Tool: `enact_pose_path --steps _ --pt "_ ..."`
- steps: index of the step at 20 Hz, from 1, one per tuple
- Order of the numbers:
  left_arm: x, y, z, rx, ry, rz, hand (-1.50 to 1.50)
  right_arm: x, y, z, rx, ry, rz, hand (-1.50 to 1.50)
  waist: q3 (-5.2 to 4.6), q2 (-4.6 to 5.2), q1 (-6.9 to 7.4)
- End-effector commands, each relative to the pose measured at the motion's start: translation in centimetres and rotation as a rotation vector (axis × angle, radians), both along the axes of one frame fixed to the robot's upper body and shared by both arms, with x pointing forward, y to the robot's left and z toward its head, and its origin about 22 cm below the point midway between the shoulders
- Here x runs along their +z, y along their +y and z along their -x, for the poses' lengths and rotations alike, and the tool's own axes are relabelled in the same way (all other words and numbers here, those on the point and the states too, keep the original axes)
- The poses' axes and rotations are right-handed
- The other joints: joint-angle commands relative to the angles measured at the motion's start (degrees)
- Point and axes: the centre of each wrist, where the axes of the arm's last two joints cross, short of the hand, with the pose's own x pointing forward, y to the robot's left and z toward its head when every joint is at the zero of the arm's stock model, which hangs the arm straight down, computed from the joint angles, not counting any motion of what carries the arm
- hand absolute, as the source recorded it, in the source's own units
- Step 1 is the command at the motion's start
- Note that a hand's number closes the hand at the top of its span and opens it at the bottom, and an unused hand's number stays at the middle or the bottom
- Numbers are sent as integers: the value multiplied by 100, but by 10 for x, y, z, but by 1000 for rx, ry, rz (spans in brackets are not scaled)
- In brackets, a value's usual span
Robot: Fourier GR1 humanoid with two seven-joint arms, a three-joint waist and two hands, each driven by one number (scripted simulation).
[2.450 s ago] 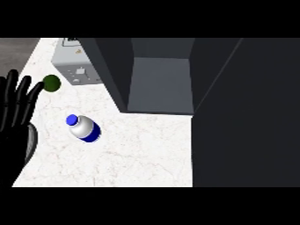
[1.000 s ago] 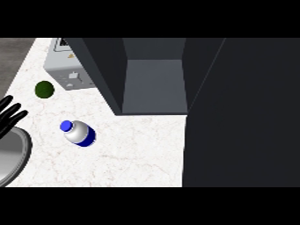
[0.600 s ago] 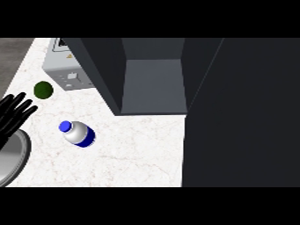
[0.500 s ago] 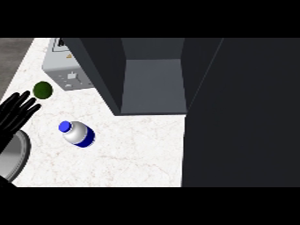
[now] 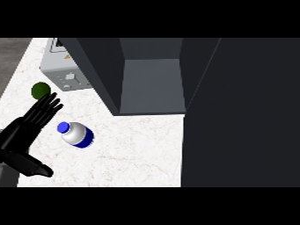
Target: Pick up the bottled water, place it into the cabinet and close the cabinet
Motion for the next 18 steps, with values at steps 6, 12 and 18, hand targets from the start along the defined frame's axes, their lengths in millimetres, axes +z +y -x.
enact_pose_path --steps 6,12,18 --pt "-58 -12 -7 61 35 13 -150 34 -8 33 14 -41 4 -150 1 -15 -51" --pt "-87 0 -13 83 50 2 -150 18 -4 27 38 -36 -14 -150 -9 26 -74" --pt "-103 -20 -15 -30 122 108 -150 8 1 30 28 -18 -15 -150 -13 23 -111"
